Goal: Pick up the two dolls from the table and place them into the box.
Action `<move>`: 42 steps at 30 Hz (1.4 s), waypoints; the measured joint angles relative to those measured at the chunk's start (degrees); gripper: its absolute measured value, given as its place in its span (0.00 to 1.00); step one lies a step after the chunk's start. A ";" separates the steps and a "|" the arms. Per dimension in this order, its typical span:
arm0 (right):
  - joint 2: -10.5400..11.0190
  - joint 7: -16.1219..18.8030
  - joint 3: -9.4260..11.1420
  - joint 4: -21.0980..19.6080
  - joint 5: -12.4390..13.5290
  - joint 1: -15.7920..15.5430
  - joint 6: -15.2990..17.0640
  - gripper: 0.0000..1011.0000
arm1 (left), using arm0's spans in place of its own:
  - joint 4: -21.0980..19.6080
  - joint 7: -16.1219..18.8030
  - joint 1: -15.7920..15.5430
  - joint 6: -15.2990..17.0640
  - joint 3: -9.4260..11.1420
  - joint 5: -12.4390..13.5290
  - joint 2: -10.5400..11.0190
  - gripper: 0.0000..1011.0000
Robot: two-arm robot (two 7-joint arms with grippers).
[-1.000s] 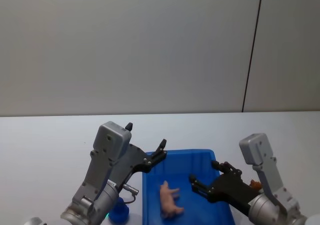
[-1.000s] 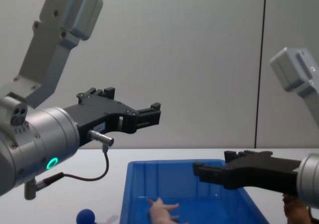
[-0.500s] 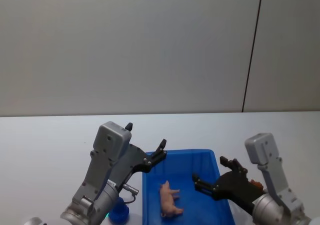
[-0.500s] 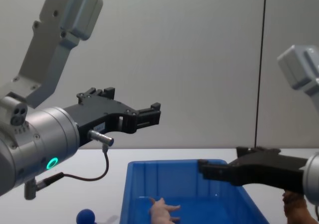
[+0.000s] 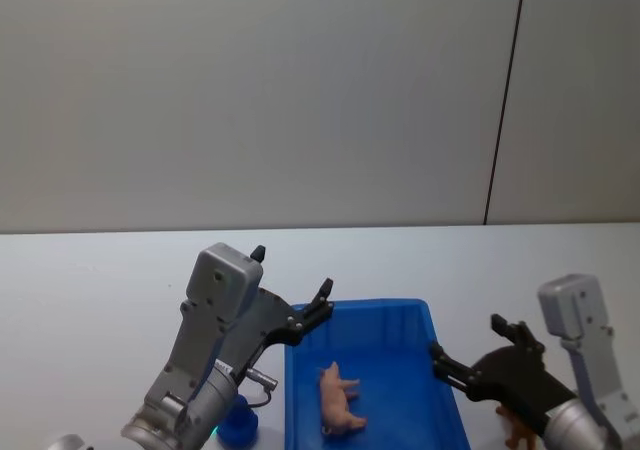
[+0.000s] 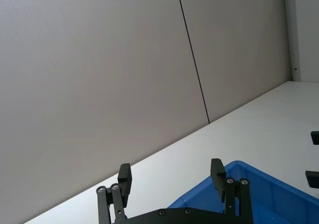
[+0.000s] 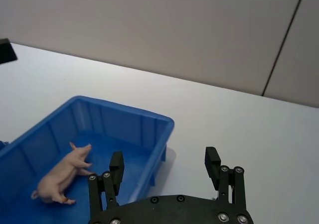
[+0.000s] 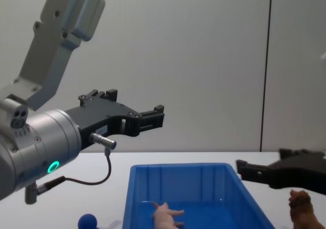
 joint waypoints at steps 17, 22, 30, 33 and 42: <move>2.29 -5.75 1.33 -1.99 1.92 -4.66 2.78 0.99 | 0.00 0.00 0.00 0.00 0.00 0.00 0.00 0.99; 2.49 -6.15 1.42 -1.42 2.33 -5.35 3.65 0.99 | 0.00 0.00 0.00 0.00 0.00 0.00 0.00 0.99; 2.62 -6.31 1.45 -0.20 2.76 -6.17 5.01 0.99 | 0.00 0.00 0.00 0.00 0.00 0.00 0.00 0.99; 2.61 -6.28 1.43 0.46 2.84 -6.37 5.48 0.97 | 0.00 0.00 0.00 0.00 0.00 0.00 0.00 0.99; 2.44 -5.90 1.27 1.47 2.70 -6.66 5.73 0.75 | 0.00 0.00 0.00 0.00 0.00 0.00 0.00 0.99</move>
